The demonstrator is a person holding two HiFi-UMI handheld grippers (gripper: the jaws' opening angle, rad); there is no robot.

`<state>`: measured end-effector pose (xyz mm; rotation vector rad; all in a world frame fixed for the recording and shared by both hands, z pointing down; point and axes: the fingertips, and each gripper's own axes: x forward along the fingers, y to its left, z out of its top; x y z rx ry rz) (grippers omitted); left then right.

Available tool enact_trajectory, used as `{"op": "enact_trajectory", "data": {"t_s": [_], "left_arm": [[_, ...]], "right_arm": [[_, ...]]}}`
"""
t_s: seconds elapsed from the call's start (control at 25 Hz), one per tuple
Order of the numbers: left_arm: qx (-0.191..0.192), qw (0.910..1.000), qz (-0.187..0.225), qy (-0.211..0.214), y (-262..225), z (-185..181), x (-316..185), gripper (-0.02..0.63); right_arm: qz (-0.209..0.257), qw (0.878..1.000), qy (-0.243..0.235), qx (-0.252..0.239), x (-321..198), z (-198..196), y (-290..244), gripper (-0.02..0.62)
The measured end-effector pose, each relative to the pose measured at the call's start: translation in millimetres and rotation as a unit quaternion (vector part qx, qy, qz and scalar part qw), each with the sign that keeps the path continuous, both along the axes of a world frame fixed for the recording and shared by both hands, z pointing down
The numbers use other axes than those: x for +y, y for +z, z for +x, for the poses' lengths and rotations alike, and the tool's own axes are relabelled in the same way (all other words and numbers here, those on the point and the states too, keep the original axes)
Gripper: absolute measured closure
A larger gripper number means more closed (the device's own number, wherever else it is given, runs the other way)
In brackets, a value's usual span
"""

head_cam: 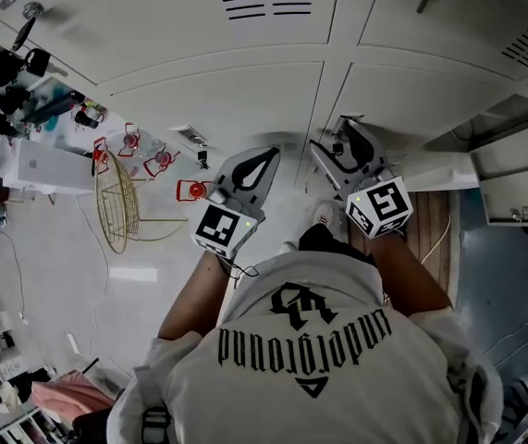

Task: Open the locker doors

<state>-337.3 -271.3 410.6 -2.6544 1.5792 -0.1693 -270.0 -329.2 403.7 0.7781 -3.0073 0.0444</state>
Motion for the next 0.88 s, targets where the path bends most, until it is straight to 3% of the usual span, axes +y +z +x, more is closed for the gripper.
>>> {"op": "enact_trajectory", "data": {"t_s": [0.4,0.88], "left_arm": [[0.001,0.9999,0.011,0.008,-7,1,27,0.598],[0.006,0.9986,0.011,0.052,-3,35,57,0.598]], "right_arm": [[0.001,1.0,0.028,0.005,33,16,2,0.307],[0.003,0.996,0.091,0.011,79,66,3,0.349]]}}
